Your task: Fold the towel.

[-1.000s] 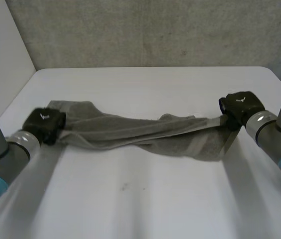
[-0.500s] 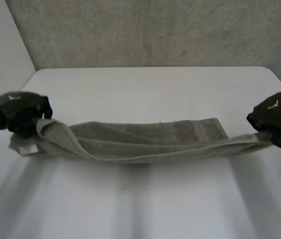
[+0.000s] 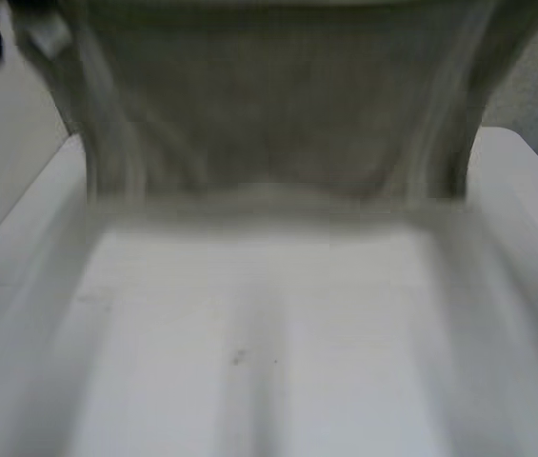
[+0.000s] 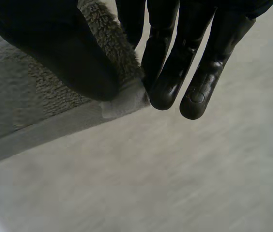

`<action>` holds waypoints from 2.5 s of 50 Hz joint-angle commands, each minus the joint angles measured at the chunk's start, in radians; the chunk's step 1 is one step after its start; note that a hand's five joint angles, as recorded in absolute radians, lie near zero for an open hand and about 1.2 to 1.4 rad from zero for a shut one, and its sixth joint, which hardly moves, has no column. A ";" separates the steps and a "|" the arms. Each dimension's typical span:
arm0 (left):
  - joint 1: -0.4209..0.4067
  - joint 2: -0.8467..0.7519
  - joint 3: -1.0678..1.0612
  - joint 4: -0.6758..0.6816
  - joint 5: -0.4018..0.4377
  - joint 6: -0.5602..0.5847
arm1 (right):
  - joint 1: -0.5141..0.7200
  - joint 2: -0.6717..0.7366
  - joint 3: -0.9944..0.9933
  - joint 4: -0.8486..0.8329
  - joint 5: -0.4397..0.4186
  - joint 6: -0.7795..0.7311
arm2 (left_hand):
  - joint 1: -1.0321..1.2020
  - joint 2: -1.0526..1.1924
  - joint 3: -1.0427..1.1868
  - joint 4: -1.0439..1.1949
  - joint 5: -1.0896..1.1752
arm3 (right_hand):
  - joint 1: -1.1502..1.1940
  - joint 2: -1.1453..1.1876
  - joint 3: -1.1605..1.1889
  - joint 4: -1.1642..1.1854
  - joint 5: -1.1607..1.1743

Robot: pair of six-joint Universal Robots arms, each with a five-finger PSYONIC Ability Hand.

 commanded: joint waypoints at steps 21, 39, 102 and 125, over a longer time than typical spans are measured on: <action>0.003 -0.033 -0.808 0.360 0.061 -0.199 | -0.017 0.067 0.622 -0.100 -0.266 -0.033 | 0.207 0.181 0.184 0.179 0.190 | 0.449 0.231 0.211 0.205 0.242; 0.075 0.297 -1.133 -0.219 0.087 0.166 | -0.269 -0.160 0.756 0.680 -0.203 -0.315 | 0.207 0.181 0.184 0.179 0.190 | 0.449 0.231 0.211 0.205 0.242; -0.075 -0.321 -0.323 -0.097 0.021 0.038 | -0.044 0.343 0.276 0.008 0.035 -0.021 | -1.015 -1.041 -1.038 -1.042 -1.032 | -0.772 -0.990 -1.010 -1.016 -0.980; -0.063 0.059 -0.700 0.007 0.027 0.044 | -0.198 0.067 0.638 0.260 -0.273 0.171 | -1.015 -1.041 -1.038 -1.042 -1.032 | -0.671 -0.889 -0.909 -0.915 -0.878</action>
